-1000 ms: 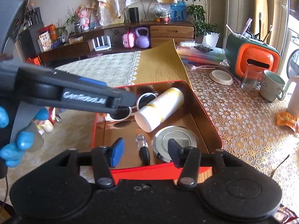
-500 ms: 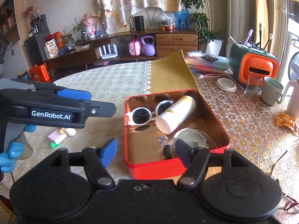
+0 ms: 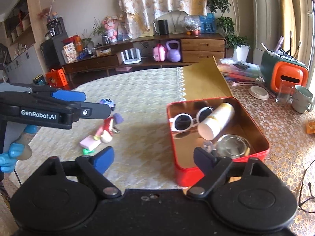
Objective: Organize rigid objects
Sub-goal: 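Withdraw both tools from the red box toward the table items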
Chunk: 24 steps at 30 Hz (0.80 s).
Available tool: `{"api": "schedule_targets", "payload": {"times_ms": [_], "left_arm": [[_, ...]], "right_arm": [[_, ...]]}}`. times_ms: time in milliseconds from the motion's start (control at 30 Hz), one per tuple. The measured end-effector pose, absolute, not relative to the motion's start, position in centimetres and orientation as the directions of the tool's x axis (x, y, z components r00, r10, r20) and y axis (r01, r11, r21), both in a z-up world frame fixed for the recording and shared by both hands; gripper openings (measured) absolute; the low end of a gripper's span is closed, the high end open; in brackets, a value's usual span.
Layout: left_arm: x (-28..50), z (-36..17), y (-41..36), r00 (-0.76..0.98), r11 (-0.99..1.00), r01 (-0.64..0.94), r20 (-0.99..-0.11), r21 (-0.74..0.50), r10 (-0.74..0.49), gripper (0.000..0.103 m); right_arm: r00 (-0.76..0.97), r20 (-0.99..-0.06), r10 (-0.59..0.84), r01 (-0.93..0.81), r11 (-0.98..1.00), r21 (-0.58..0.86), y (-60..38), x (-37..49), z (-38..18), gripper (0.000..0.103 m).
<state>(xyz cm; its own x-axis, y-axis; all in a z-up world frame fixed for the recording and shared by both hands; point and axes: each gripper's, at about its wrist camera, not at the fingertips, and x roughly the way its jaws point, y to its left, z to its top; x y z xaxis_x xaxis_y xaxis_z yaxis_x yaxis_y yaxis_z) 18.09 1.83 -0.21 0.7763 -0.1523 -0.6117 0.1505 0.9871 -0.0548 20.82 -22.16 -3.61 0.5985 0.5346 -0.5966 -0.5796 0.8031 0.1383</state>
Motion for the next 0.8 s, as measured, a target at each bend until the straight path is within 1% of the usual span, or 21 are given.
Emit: {"api": "schedule_targets", "payload": {"times_ms": [67,100,167,367,633,800], "left_arm": [[17.6,-0.3,2.8,0.782,0.991,0.121,-0.610,-0.050,-0.126,0.083],[17.4,-0.4,3.3,0.784,0.993,0.108,-0.610,-0.049,-0.115,0.086],[17.1,-0.7,4.3,0.787,0.995,0.082,-0.610,-0.050,-0.095,0.088],[16.4,-2.1,7.7,0.776,0.997,0.006,-0.629,-0.083,-0.056,0.089],[15.5,-5.2,10.5,0.740,0.994,-0.079,-0.673,-0.075,0.008,0.089],[15.6,-7.3,10.9,0.711,0.992,-0.091,-0.703,-0.085,0.005,0.089]], "right_arm": [[0.588,-0.584,0.559,-0.598,0.787,0.151,-21.9,20.6,-3.6,0.098],[0.585,-0.581,0.566,-0.606,0.781,0.151,-21.6,20.3,-3.6,0.099],[0.577,-0.576,0.579,-0.625,0.767,0.144,-21.0,19.9,-3.6,0.102],[0.563,-0.570,0.598,-0.671,0.734,0.107,-19.4,19.0,-4.0,0.103],[0.546,-0.587,0.598,-0.682,0.724,0.104,-18.0,19.0,-4.8,0.103],[0.525,-0.609,0.595,-0.696,0.712,0.096,-16.9,18.8,-5.9,0.103]]}}
